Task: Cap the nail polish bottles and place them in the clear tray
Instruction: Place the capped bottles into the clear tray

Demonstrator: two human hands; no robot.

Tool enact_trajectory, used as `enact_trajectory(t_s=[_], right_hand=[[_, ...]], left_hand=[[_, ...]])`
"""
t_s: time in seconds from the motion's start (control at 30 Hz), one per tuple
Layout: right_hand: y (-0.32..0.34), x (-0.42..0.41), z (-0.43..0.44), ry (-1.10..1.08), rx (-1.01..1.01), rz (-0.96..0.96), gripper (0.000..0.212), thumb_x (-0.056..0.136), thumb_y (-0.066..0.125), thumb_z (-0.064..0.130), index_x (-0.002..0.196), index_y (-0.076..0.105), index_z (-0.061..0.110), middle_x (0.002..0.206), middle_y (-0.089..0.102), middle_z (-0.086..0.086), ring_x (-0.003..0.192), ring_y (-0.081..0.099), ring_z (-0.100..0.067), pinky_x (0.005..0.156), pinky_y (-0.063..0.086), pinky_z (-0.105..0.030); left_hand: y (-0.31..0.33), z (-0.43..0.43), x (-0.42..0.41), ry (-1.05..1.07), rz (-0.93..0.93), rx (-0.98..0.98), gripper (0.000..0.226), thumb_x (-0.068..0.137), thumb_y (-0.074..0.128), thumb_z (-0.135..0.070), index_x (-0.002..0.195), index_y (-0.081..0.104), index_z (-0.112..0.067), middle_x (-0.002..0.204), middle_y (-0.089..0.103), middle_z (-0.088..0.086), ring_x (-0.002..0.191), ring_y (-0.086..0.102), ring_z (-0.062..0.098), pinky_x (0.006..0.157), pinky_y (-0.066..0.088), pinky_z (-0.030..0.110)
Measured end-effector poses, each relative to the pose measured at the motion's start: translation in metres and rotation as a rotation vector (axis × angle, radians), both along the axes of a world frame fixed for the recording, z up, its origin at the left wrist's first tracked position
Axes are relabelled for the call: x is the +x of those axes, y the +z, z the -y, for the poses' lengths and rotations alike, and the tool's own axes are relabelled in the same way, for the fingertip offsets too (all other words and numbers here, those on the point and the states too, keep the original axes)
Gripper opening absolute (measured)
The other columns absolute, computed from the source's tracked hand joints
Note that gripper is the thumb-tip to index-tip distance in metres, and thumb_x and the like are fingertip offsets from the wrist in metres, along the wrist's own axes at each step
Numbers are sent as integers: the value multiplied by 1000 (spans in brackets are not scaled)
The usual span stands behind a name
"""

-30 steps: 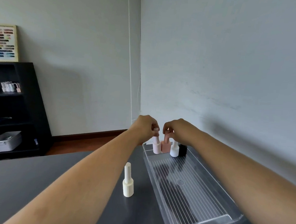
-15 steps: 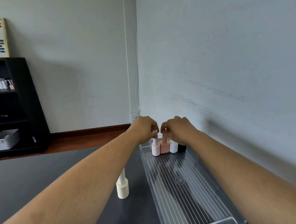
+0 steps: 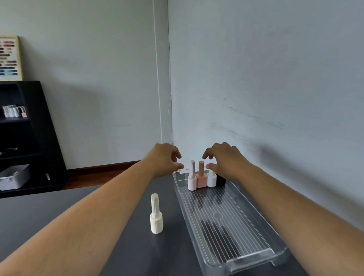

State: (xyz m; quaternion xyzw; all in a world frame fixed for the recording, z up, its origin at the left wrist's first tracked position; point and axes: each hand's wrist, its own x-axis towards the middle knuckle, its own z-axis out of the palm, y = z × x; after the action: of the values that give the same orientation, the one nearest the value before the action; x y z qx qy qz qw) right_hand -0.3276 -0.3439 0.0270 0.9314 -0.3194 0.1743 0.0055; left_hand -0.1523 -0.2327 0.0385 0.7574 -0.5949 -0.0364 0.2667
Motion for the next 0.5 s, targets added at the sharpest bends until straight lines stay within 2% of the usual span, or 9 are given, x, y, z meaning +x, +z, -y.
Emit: enact_trajectory(t_s=[0.07, 0.17, 0.23, 0.3, 0.37, 0.5], right_hand=[[-6, -9, -16, 24, 75, 38, 23, 89, 59, 31, 111, 62, 26, 108, 60, 3, 102, 53, -18, 86, 39, -32], [-27, -24, -37, 50, 284, 68, 26, 86, 62, 29, 111, 63, 24, 100, 60, 9, 97, 60, -16, 84, 48, -30], [-41, -30, -45, 55, 328, 21, 30, 86, 63, 30, 116, 61, 22, 106, 63, 7, 96, 60, -13, 80, 46, -21], [-50, -34, -49, 33, 339, -33, 37, 87, 62, 33, 122, 57, 22, 119, 62, 4, 101, 59, -12, 86, 45, -22], [-57, -38, -51, -14, 388, -51, 44, 87, 62, 37, 127, 52, 24, 126, 58, 5, 107, 62, -16, 93, 47, -29], [-68, -41, -55, -64, 440, -141, 63, 82, 62, 49, 138, 42, 27, 140, 49, 0, 119, 56, -23, 97, 42, -35]], left_hand=[[2, -20, 4, -29, -29, 21, 27, 76, 72, -36, 98, 70, -21, 84, 66, -10, 76, 59, 1, 65, 43, 13], [1, -48, 12, -74, -106, 96, 21, 72, 74, -49, 87, 69, -35, 83, 69, -14, 80, 63, 2, 75, 48, 18], [-2, -65, 14, -103, -146, 150, 23, 66, 74, -56, 84, 68, -43, 86, 70, -17, 84, 64, 1, 81, 50, 22], [-6, -77, 13, -122, -154, 194, 32, 61, 76, -60, 89, 68, -45, 91, 69, -18, 85, 62, -1, 81, 49, 22], [-10, -85, 10, -130, -130, 228, 33, 63, 78, -55, 93, 68, -44, 96, 68, -18, 84, 60, -2, 78, 46, 21], [-22, -91, 4, -110, -66, 246, 17, 74, 77, -27, 89, 72, -33, 91, 66, -11, 80, 59, 0, 74, 42, 17]])
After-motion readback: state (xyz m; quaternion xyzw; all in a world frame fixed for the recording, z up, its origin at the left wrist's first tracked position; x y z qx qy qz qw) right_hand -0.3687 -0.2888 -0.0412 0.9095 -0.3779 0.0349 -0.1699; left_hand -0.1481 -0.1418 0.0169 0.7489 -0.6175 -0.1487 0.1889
